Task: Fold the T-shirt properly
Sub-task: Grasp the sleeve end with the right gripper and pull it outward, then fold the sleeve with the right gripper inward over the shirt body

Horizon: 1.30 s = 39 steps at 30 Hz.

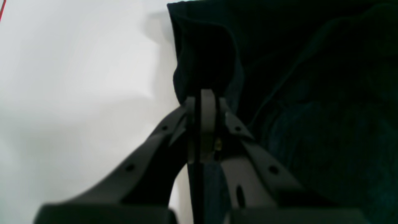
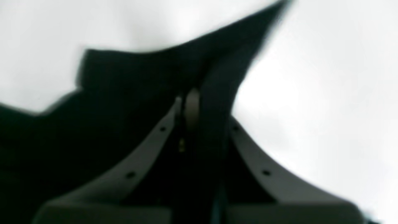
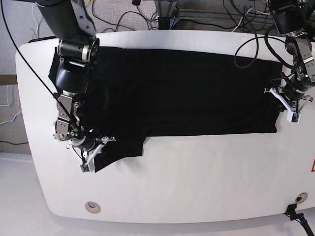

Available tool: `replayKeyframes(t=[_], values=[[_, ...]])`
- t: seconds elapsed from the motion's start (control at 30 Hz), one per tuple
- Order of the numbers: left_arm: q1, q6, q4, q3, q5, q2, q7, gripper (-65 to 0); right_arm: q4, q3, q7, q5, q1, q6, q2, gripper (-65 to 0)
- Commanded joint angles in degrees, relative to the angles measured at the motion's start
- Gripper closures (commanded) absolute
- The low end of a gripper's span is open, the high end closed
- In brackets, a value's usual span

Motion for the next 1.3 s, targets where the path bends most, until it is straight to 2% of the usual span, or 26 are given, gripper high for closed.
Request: replayKeyframes(t=[0.0, 0.13, 0.2, 0.33, 0.57, 0.8, 0.9, 1.0, 1.27], values=[[-0.7, 0.0, 0.9, -0.3, -0.5, -1.2, -1.0, 0.0, 11.8, 0.0, -5.6, 1.1, 0.5, 3.3, -1.8, 0.0], [-0.7, 0.0, 0.9, -0.3, -0.3, -1.2, -1.0, 0.0, 31.0, 0.0, -20.9, 1.1, -5.0, 5.3, -5.9, 0.0], [-0.7, 0.0, 0.9, -0.3, -0.3, -1.2, -1.0, 0.0, 37.8, -0.1, -26.8, 1.2, -7.7, 6.5, -7.6, 0.0], [-0.7, 0.0, 0.9, -0.3, -0.3, -1.1, -1.0, 0.0, 47.7, -0.3, -34.3, 1.2, -13.8, 8.6, -9.2, 0.0], [-0.7, 0.0, 0.9, -0.3, -0.2, -1.0, -1.0, 0.0, 57.0, -11.1, -35.3, 1.2, -26.1, 8.6, -9.5, 0.0], [-0.7, 0.0, 0.9, -0.3, -0.2, -1.0, -1.0, 0.0, 58.6, -18.6, -35.3, 1.2, -34.6, 8.6, -9.5, 0.0], [-0.7, 0.0, 0.9, -0.3, -0.2, -1.0, -1.0, 0.0, 58.9, -22.7, -35.3, 1.2, -36.9, 8.6, -7.0, -9.7], [-0.7, 0.0, 0.9, -0.3, -0.2, -1.0, -1.0, 0.0, 59.9, -26.9, -35.3, 1.2, -38.3, 8.6, -4.8, -15.3], [-0.7, 0.0, 0.8, -0.3, -0.2, -1.2, -1.0, 0.0, 63.9, -28.5, -35.3, 1.2, -38.1, 8.6, -3.3, -15.8]])
